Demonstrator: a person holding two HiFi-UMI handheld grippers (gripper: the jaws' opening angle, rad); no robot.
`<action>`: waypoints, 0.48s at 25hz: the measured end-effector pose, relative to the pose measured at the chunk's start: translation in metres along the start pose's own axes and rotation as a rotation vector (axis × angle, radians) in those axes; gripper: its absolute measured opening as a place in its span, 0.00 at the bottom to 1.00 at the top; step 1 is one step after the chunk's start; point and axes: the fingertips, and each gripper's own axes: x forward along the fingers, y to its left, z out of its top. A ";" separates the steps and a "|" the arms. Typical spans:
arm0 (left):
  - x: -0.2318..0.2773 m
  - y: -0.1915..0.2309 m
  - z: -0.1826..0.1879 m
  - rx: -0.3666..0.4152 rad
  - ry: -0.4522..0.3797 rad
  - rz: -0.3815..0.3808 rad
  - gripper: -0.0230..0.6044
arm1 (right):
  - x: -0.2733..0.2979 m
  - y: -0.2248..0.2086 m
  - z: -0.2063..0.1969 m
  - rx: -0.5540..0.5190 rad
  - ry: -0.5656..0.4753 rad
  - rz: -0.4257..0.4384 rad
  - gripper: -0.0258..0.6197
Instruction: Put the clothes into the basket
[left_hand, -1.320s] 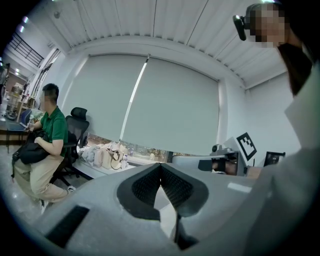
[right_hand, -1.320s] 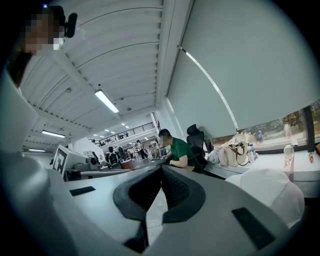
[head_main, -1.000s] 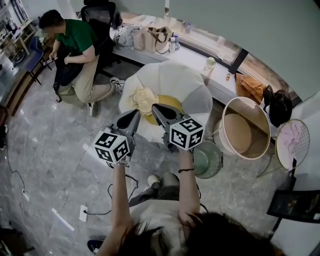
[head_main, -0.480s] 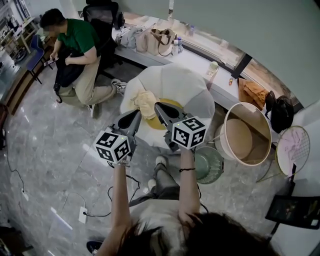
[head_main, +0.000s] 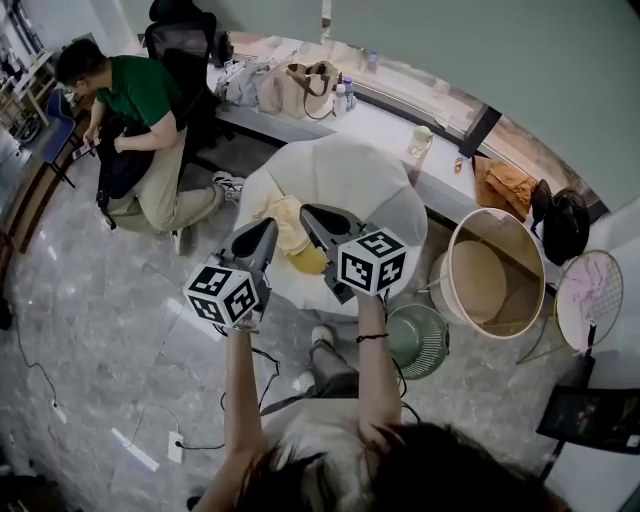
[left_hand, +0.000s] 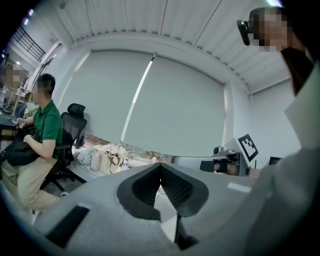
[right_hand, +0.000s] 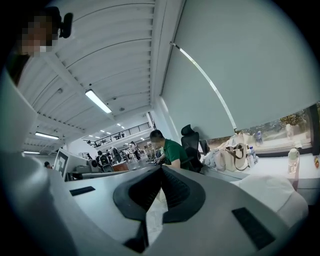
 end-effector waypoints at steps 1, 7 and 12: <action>0.007 0.001 0.001 -0.003 0.002 -0.001 0.05 | 0.002 -0.007 0.003 -0.001 0.002 -0.003 0.05; 0.036 0.013 0.004 -0.015 0.025 0.011 0.05 | 0.017 -0.038 0.014 0.030 0.019 -0.003 0.05; 0.052 0.019 0.011 -0.015 0.019 0.022 0.05 | 0.031 -0.053 0.023 0.032 0.026 0.013 0.05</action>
